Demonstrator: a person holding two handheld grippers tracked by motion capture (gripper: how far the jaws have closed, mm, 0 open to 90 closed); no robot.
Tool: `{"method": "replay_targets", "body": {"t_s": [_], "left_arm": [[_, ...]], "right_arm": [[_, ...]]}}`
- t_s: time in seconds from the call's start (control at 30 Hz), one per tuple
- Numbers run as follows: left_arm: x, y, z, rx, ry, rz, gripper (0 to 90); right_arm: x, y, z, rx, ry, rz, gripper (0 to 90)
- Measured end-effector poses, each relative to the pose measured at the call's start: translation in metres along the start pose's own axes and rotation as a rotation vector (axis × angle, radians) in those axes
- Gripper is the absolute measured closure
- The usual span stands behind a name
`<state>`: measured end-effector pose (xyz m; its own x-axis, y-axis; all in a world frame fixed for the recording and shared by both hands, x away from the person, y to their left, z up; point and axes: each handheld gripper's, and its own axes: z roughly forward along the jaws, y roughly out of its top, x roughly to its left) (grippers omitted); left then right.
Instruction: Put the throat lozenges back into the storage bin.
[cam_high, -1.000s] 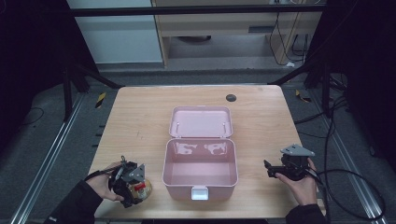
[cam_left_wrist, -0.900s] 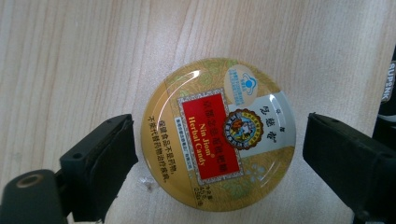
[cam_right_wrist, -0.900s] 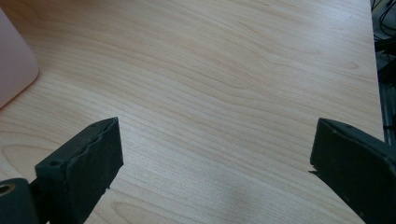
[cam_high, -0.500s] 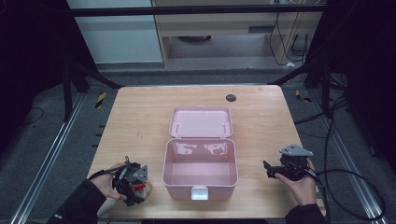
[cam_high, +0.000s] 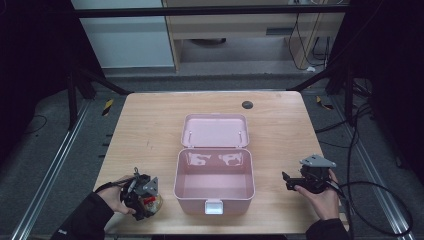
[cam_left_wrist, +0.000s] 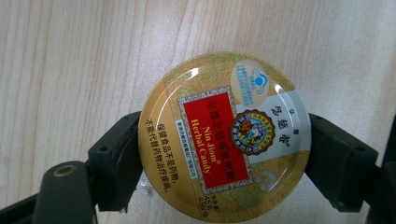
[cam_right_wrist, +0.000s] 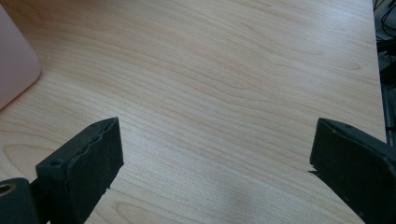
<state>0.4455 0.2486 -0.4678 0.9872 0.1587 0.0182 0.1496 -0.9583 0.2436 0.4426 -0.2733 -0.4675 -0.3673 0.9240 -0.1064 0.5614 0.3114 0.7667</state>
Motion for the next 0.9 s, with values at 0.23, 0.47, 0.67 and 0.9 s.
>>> {"method": "replay_targets", "body": {"t_s": [0.23, 0.47, 0.67, 0.9], "left_arm": [[-0.001, 0.001, -0.023, -0.047, 0.013, -0.010, 19.4], [-0.002, 0.005, -0.046, -0.065, 0.031, -0.013, 19.4], [-0.002, 0.011, -0.071, -0.081, 0.052, -0.008, 19.4], [-0.003, 0.021, -0.099, -0.108, 0.085, -0.007, 19.5]], "right_arm": [[0.001, 0.000, 0.001, 0.001, 0.002, -0.001, 3.0], [0.002, 0.000, 0.001, 0.007, 0.001, -0.004, 3.1], [0.002, 0.000, 0.002, 0.005, 0.002, -0.005, 3.2], [0.002, -0.001, 0.002, 0.002, 0.005, -0.006, 3.2]]}}
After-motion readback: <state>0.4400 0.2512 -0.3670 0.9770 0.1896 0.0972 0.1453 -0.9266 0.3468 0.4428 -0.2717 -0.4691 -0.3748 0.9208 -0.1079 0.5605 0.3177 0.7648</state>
